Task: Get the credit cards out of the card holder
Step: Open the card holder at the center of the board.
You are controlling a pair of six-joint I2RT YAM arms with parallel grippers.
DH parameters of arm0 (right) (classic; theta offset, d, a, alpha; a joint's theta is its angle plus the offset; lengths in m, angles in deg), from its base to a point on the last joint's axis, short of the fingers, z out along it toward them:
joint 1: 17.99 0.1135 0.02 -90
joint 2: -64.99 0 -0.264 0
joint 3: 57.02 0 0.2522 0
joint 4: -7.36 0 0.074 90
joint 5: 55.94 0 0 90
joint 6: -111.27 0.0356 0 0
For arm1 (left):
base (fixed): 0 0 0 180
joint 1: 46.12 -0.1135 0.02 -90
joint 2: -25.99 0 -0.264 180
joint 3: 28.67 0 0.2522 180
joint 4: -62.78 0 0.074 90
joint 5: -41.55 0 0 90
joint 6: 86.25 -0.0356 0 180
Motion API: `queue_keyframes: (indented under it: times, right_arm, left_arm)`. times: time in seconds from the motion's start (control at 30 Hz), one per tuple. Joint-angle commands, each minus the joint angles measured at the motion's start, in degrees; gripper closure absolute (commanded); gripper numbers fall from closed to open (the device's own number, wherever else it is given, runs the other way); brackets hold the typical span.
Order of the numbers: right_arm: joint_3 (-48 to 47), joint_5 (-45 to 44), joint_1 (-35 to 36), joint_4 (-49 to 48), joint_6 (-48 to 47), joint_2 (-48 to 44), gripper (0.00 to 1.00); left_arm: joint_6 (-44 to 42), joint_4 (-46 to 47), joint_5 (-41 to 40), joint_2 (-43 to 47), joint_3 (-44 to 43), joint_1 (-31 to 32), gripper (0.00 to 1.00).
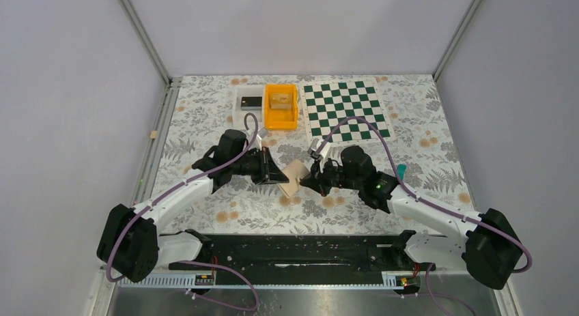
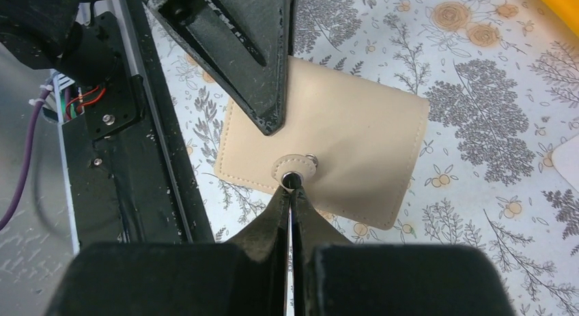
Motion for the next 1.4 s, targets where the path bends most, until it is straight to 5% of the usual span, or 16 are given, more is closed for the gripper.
queue_keyframes:
  times: [0.0,0.37,0.5,0.57,0.73,0.93,1.2,1.37]
  right_arm:
    - [0.7,-2.8,0.5,-7.1,0.2,-2.2,1.0]
    - [6.0,-10.3,0.5,-11.3,6.8,-5.0,1.0]
    - [1.9,-12.3,0.5,-3.0,14.5,-4.7,0.64]
    - [-2.5,-13.1,0.5,2.8,20.4,-4.3,0.54]
    - [-8.6,-10.9,0.5,4.7,39.1,-1.9,0.56]
    - [-13.1,-1.8,0.5,0.1,49.9,7.1,0.6]
    - [-8.4,-2.3,-0.1,-3.9,45.9,13.7,0.5]
    - [-5.0,7.9,-3.3,-14.6,47.8,19.1,0.5]
  left_arm:
    - [-0.2,1.5,-1.8,-0.9,1.0,0.1,1.0]
    - [1.4,2.4,-6.3,2.7,2.8,-0.5,1.0]
    - [0.5,0.1,-12.4,6.5,2.7,-0.4,1.0]
    - [-0.8,-1.7,-16.3,8.5,2.4,-0.4,1.0]
    - [-2.7,-4.5,-22.1,11.8,1.8,-0.5,1.0]
    - [-2.5,-4.0,-22.7,15.2,1.9,-0.3,1.0]
    - [0.8,-2.6,-22.9,18.1,3.0,-0.4,1.0]
    - [3.4,-0.2,-19.1,18.0,2.9,-0.3,1.0]
